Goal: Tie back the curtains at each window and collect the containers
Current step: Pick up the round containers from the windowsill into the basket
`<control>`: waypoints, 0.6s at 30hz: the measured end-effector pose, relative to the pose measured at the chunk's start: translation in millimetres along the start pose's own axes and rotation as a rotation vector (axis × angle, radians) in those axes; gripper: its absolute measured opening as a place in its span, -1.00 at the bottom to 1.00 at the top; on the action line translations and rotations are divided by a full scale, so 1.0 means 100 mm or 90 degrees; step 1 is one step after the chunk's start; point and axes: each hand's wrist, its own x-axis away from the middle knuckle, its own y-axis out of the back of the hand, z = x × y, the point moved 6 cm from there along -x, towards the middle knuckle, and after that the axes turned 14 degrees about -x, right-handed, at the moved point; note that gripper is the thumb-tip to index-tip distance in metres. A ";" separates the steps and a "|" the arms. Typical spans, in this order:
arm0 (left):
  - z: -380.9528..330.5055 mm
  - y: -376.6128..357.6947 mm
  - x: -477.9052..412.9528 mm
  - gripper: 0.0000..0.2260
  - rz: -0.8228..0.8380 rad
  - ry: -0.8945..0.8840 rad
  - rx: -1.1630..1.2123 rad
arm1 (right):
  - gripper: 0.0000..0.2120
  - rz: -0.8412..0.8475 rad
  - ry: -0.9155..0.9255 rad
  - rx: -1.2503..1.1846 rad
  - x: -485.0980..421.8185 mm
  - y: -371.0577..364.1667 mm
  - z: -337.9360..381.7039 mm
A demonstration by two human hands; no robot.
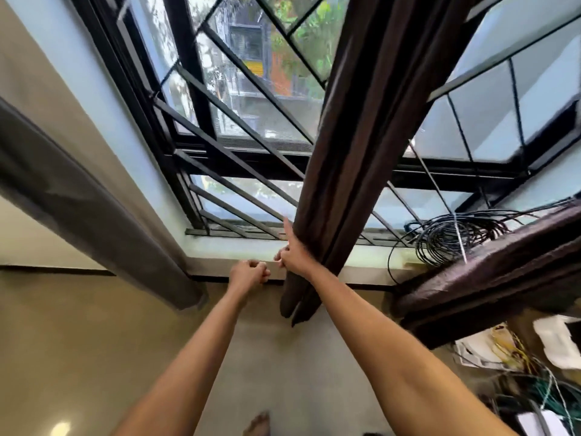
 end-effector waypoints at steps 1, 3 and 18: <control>-0.01 0.03 -0.07 -0.86 0.008 -0.004 -0.005 | -0.14 -0.008 -0.009 -0.027 -0.06 0.02 0.07; -0.02 0.08 -0.20 -0.86 0.024 -0.006 -0.026 | -0.22 -0.042 -0.037 -0.091 -0.19 0.12 0.12; -0.17 -0.20 -0.42 -0.90 0.125 -0.035 -0.113 | -0.28 -0.351 -0.128 -0.135 -0.06 1.22 -0.30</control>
